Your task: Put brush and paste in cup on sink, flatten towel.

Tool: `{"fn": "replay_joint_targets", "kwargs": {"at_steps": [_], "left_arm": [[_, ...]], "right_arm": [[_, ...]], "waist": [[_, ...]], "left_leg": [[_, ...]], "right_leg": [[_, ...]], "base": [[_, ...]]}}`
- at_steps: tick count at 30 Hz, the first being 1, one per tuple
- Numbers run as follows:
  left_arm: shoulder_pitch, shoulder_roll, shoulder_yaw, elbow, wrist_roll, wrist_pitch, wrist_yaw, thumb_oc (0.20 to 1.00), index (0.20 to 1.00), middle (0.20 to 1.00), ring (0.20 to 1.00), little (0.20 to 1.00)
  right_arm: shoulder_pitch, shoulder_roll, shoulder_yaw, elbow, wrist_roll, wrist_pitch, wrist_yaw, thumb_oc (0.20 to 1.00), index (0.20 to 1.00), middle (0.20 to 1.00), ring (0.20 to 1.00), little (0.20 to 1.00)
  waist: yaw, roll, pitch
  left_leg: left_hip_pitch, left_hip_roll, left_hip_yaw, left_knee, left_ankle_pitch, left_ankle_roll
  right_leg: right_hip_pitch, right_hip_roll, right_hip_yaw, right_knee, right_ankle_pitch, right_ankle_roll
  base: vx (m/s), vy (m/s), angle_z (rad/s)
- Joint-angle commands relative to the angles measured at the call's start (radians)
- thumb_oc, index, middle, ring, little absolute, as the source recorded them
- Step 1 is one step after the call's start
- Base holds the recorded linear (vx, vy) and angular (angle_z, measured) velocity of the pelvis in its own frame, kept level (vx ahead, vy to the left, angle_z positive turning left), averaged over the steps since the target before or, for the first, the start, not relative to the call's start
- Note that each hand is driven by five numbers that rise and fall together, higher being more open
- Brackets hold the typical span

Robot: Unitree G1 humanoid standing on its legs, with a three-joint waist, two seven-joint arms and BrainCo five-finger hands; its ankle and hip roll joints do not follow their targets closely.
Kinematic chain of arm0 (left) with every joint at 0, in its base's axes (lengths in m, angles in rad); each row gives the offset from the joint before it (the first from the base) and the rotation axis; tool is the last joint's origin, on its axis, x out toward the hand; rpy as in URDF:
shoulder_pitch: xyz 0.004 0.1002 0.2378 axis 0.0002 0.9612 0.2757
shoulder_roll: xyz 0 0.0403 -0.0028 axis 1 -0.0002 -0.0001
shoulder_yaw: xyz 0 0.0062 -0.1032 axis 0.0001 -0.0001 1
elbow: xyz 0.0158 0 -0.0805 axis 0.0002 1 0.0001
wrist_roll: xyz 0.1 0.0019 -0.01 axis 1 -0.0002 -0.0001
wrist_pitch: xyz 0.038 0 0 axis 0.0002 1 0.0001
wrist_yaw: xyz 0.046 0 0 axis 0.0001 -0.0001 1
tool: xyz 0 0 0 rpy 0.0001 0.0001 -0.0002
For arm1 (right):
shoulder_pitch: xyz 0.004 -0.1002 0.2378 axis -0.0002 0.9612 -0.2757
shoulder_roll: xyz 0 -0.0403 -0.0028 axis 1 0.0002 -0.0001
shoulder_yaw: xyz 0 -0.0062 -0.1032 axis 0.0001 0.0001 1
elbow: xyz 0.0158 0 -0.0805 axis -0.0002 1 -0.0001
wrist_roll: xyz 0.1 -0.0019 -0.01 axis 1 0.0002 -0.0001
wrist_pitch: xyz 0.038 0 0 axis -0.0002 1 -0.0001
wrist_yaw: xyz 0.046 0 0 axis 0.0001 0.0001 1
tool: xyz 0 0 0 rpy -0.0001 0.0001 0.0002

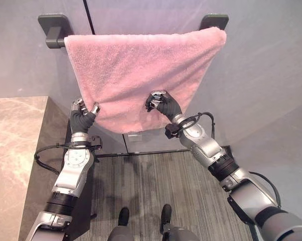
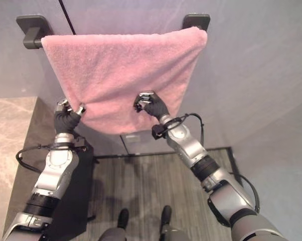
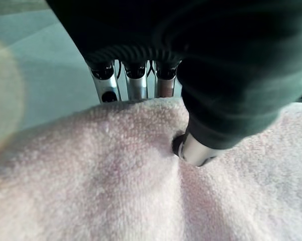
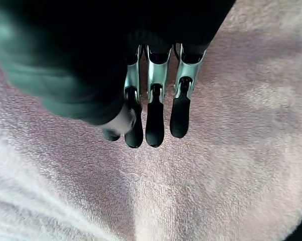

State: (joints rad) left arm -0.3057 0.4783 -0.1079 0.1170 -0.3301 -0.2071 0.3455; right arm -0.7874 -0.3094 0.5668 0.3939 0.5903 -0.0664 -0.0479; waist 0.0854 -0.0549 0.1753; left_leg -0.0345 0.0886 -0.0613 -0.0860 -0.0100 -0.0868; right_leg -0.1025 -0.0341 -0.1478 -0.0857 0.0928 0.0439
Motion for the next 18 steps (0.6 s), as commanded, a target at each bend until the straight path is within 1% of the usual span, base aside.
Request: {"fn": "replay_joint_targets", "kwargs": {"at_steps": [1,7,8,9,10,11,12,14,18], "left_arm": [[-0.036,0.082,-0.009,-0.012,0.061,-0.023,-0.003,0.200,0.200,0.200,0.200,0.200],[-0.011,0.078,-0.006,0.002,0.070,-0.010,-0.024,0.200,0.200,0.200,0.200,0.200],[-0.002,0.076,-0.005,0.004,0.072,-0.008,-0.030,0.216,0.216,0.216,0.216,0.216],[0.005,0.077,-0.006,0.009,0.074,-0.003,-0.036,0.366,0.366,0.366,0.366,0.366],[0.010,0.077,-0.005,0.012,0.077,0.000,-0.040,0.404,0.404,0.404,0.404,0.404],[0.018,0.079,-0.001,0.016,0.082,0.006,-0.042,0.479,0.479,0.479,0.479,0.479],[0.025,0.079,0.003,0.019,0.082,0.008,-0.045,0.523,0.523,0.523,0.523,0.523],[0.041,0.081,0.006,0.030,0.085,0.014,-0.055,0.523,0.523,0.523,0.523,0.523],[0.069,0.086,0.025,0.044,0.086,0.023,-0.068,0.570,0.570,0.570,0.570,0.570]], "right_arm": [[-0.054,0.007,-0.031,-0.066,-0.038,-0.037,-0.011,1.000,1.000,1.000,1.000,1.000],[-0.006,-0.011,-0.035,-0.112,-0.064,-0.021,0.018,1.000,1.000,1.000,1.000,1.000],[0.008,-0.016,-0.038,-0.116,-0.069,-0.018,0.021,1.000,1.000,1.000,1.000,1.000],[0.016,-0.019,-0.039,-0.113,-0.072,-0.015,0.024,1.000,1.000,1.000,1.000,1.000],[0.025,-0.022,-0.039,-0.106,-0.074,-0.013,0.025,1.000,1.000,1.000,1.000,1.000],[0.035,-0.030,-0.042,-0.101,-0.084,-0.008,0.026,1.000,1.000,1.000,1.000,1.000],[0.046,-0.036,-0.046,-0.100,-0.091,-0.004,0.027,1.000,1.000,1.000,1.000,1.000],[0.067,-0.052,-0.052,-0.101,-0.119,0.004,0.031,1.000,1.000,1.000,1.000,1.000],[0.116,-0.082,-0.076,-0.101,-0.162,0.013,0.031,1.000,1.000,1.000,1.000,1.000]], "waist": [[-0.001,-0.032,-0.006],[-0.011,-0.027,-0.031],[-0.014,-0.024,-0.035],[-0.015,-0.022,-0.038],[-0.016,-0.020,-0.042],[-0.019,-0.019,-0.045],[-0.021,-0.016,-0.047],[-0.027,-0.010,-0.052],[-0.034,0.000,-0.064]], "left_leg": [[0.023,-0.075,0.032,-0.001,0.016,0.060],[0.047,-0.073,0.043,-0.001,0.008,0.059],[0.051,-0.073,0.044,-0.001,0.007,0.059],[0.053,-0.072,0.045,-0.001,0.006,0.059],[0.056,-0.071,0.047,-0.001,0.006,0.059],[0.058,-0.071,0.048,-0.001,0.007,0.058],[0.059,-0.071,0.050,-0.001,0.007,0.057],[0.060,-0.069,0.052,-0.001,0.010,0.055],[0.055,-0.065,0.058,-0.001,0.018,0.048]], "right_leg": [[0.094,-0.064,0.077,0.011,-0.046,0.077],[0.114,-0.066,0.084,0.008,-0.047,0.078],[0.116,-0.065,0.085,0.007,-0.047,0.077],[0.118,-0.065,0.086,0.006,-0.046,0.078],[0.119,-0.065,0.088,0.006,-0.046,0.077],[0.121,-0.065,0.090,0.004,-0.045,0.077],[0.121,-0.065,0.091,0.003,-0.044,0.077],[0.122,-0.065,0.093,0.001,-0.040,0.077],[0.117,-0.063,0.094,-0.002,-0.034,0.079]], "base": [[0.00,0.000,0.00],[0.01,-0.003,-0.03],[0.00,0.000,0.00],[0.00,0.000,0.00],[0.00,0.000,0.00],[-0.02,-0.009,-0.04],[-0.03,-0.009,-0.05],[-0.04,-0.010,-0.01],[-0.05,-0.017,-0.01]]}}
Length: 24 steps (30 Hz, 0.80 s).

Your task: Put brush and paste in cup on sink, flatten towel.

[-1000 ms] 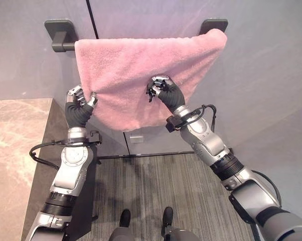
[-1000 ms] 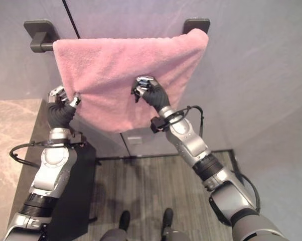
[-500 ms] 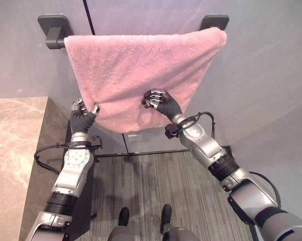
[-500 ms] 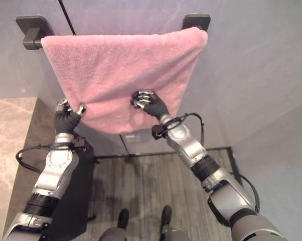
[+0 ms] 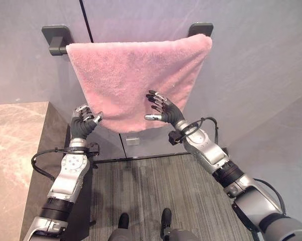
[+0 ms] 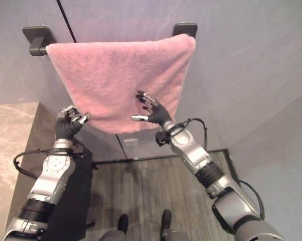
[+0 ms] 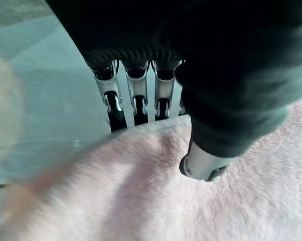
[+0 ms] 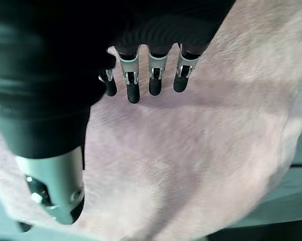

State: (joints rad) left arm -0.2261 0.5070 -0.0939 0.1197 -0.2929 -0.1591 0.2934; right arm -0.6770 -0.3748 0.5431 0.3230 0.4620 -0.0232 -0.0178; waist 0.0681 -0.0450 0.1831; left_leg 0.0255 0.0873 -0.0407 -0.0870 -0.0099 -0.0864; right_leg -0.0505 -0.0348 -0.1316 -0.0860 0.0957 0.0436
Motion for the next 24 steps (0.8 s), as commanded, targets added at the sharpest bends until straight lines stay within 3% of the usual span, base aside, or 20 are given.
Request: {"fn": "replay_joint_targets", "kwargs": {"at_steps": [1,5,6,7,20,24], "left_arm": [[0.000,0.057,0.018,0.045,0.051,-0.021,-0.019,0.576,0.576,0.576,0.576,0.576],[0.028,0.056,0.033,0.069,0.053,-0.014,-0.023,0.658,0.658,0.658,0.658,0.658],[0.033,0.055,0.036,0.074,0.056,-0.012,-0.024,0.793,0.793,0.793,0.793,0.793],[0.046,0.059,0.043,0.090,0.071,-0.002,-0.026,1.000,1.000,1.000,1.000,1.000],[0.172,0.056,0.174,-0.035,0.245,0.000,0.013,1.000,1.000,1.000,1.000,1.000],[0.221,0.007,0.193,-0.081,0.180,-0.038,0.003,1.000,1.000,1.000,1.000,1.000]], "right_arm": [[0.022,-0.022,-0.062,-0.033,-0.035,-0.030,0.003,1.000,1.000,1.000,1.000,1.000],[0.063,-0.028,-0.087,-0.037,-0.044,-0.029,0.003,1.000,1.000,1.000,1.000,1.000],[0.073,-0.029,-0.094,-0.034,-0.045,-0.028,0.005,1.000,1.000,1.000,1.000,1.000],[0.098,-0.035,-0.111,-0.031,-0.045,-0.028,0.007,1.000,1.000,1.000,1.000,1.000],[0.326,-0.108,-0.312,-0.171,-0.150,-0.071,-0.019,1.000,1.000,1.000,1.000,1.000],[0.431,-0.107,-0.366,-0.210,-0.197,-0.094,-0.018,1.000,1.000,1.000,1.000,1.000]], "waist": [[-0.020,-0.007,-0.074],[-0.025,-0.004,-0.086],[-0.026,-0.003,-0.089],[-0.030,-0.003,-0.092],[-0.046,0.011,-0.132],[-0.053,0.016,-0.138]], "left_leg": [[-0.004,-0.063,0.039,0.000,0.020,0.046],[-0.004,-0.058,0.042,0.000,0.026,0.040],[-0.004,-0.056,0.042,0.000,0.028,0.038],[-0.006,-0.052,0.040,0.000,0.034,0.033],[-0.011,-0.044,0.021,0.000,0.045,0.019],[-0.008,-0.044,0.020,0.000,0.046,0.020]], "right_leg": [[0.066,-0.062,0.077,-0.001,-0.036,0.080],[0.071,-0.060,0.075,-0.001,-0.035,0.080],[0.073,-0.060,0.075,-0.001,-0.035,0.079],[0.075,-0.059,0.069,-0.001,-0.034,0.077],[0.090,-0.059,0.038,0.003,-0.039,0.072],[0.091,-0.059,0.037,0.005,-0.039,0.072]], "base": [[-0.03,-0.015,-0.03],[-0.03,-0.027,-0.05],[-0.05,-0.035,0.01],[-0.06,-0.039,0.01],[-0.01,-0.009,0.03],[-0.01,-0.002,0.01]]}}
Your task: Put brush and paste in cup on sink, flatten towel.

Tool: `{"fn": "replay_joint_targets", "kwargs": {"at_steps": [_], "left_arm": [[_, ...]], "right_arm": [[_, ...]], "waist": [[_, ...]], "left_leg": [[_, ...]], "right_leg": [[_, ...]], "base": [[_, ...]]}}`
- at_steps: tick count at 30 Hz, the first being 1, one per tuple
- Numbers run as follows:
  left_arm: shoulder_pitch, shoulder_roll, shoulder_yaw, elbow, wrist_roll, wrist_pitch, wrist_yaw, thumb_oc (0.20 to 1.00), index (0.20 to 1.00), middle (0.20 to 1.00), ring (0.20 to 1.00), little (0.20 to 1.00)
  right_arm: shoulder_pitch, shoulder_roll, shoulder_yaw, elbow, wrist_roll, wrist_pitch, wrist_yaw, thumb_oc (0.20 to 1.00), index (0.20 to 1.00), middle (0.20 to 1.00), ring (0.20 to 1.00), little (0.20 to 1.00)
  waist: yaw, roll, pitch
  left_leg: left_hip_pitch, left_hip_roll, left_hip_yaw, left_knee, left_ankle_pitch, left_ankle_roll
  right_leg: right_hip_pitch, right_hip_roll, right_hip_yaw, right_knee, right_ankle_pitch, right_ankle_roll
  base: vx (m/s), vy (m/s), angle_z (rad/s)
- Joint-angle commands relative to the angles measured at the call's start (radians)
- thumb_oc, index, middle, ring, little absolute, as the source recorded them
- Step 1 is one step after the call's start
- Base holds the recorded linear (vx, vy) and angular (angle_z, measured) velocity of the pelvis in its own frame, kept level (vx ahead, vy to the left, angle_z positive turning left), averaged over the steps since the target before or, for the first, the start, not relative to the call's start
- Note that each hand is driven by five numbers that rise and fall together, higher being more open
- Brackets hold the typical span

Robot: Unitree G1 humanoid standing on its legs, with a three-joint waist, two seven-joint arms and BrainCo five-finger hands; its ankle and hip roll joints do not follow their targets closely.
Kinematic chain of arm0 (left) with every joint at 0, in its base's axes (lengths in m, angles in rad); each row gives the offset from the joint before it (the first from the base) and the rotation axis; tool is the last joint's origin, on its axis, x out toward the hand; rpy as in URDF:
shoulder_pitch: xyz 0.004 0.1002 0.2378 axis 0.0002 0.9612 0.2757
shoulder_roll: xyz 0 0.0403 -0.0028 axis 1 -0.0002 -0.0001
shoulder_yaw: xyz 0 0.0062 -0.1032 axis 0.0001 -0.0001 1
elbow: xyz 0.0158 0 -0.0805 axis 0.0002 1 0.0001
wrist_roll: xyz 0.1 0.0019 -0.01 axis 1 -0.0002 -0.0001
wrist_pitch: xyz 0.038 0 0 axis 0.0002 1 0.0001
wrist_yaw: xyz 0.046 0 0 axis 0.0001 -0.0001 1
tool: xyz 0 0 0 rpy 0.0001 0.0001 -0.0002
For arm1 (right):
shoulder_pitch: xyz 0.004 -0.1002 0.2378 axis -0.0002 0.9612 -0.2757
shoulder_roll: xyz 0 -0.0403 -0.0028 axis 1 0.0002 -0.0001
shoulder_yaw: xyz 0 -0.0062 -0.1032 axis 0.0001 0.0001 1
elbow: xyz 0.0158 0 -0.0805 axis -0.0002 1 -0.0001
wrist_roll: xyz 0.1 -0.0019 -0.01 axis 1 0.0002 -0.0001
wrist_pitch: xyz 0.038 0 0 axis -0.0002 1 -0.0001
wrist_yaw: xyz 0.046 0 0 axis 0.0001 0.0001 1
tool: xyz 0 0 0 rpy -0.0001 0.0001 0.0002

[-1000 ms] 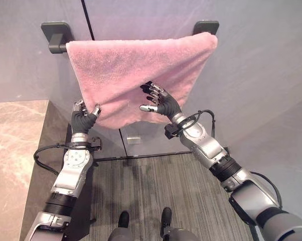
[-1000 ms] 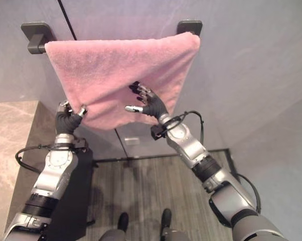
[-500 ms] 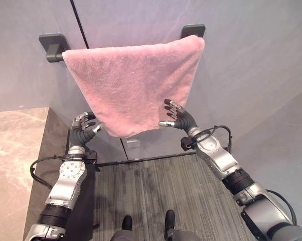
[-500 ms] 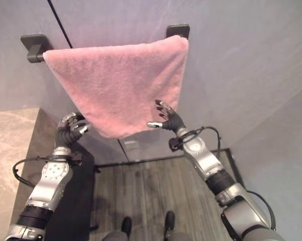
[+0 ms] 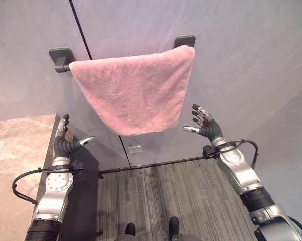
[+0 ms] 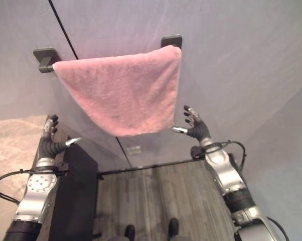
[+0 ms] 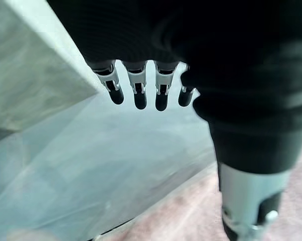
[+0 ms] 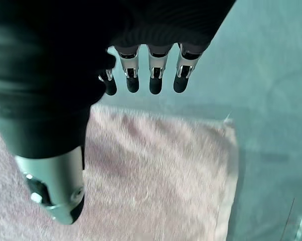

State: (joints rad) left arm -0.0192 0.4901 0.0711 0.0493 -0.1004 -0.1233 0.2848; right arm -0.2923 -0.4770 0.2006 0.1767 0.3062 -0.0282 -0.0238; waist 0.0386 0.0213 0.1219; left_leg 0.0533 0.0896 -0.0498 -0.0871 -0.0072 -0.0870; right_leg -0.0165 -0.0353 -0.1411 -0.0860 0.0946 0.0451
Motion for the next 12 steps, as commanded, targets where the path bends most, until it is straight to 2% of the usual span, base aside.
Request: {"fn": "replay_joint_targets", "kwargs": {"at_steps": [1,4,5,8,12], "left_arm": [[0.032,-0.012,0.018,-0.007,-0.086,-0.096,-0.011,1.000,1.000,1.000,1.000,1.000],[0.058,-0.041,-0.004,0.017,-0.131,-0.114,-0.036,1.000,1.000,1.000,1.000,1.000],[0.080,-0.073,-0.021,0.067,-0.160,-0.117,-0.044,1.000,1.000,1.000,1.000,1.000],[0.106,-0.111,-0.043,0.142,-0.216,-0.117,-0.067,1.000,1.000,1.000,1.000,1.000],[0.131,-0.144,-0.068,0.231,-0.221,-0.101,-0.069,1.000,1.000,1.000,1.000,1.000]], "right_arm": [[0.103,-0.012,-0.055,-0.075,-0.065,-0.101,-0.007,1.000,1.000,1.000,1.000,1.000],[0.157,-0.003,-0.086,-0.055,-0.082,-0.118,-0.018,1.000,1.000,1.000,1.000,1.000],[0.211,0.012,-0.113,-0.020,-0.090,-0.133,-0.029,1.000,1.000,1.000,1.000,1.000],[0.272,0.039,-0.138,0.050,-0.092,-0.142,-0.049,1.000,1.000,1.000,1.000,1.000],[0.323,0.063,-0.153,0.181,-0.102,-0.145,-0.070,1.000,1.000,1.000,1.000,1.000]], "waist": [[-0.031,-0.048,-0.077],[-0.036,-0.044,-0.078],[-0.043,-0.042,-0.077],[-0.049,-0.038,-0.078],[-0.057,-0.034,-0.076]], "left_leg": [[-0.035,-0.047,0.027,0.000,0.045,0.021],[-0.033,-0.046,0.026,0.000,0.047,0.023],[-0.031,-0.047,0.026,0.000,0.050,0.023],[-0.034,-0.046,0.023,0.000,0.056,0.021],[-0.037,-0.044,0.014,0.000,0.061,0.018]], "right_leg": [[0.059,-0.059,0.046,0.007,-0.039,0.071],[0.060,-0.059,0.046,0.011,-0.042,0.071],[0.060,-0.058,0.046,0.015,-0.043,0.071],[0.059,-0.057,0.044,0.023,-0.046,0.070],[0.060,-0.057,0.035,0.031,-0.053,0.069]], "base": [[0.00,0.000,0.00],[-0.03,-0.011,0.01],[-0.06,-0.017,0.01],[-0.02,-0.006,0.02],[-0.02,-0.007,-0.01]]}}
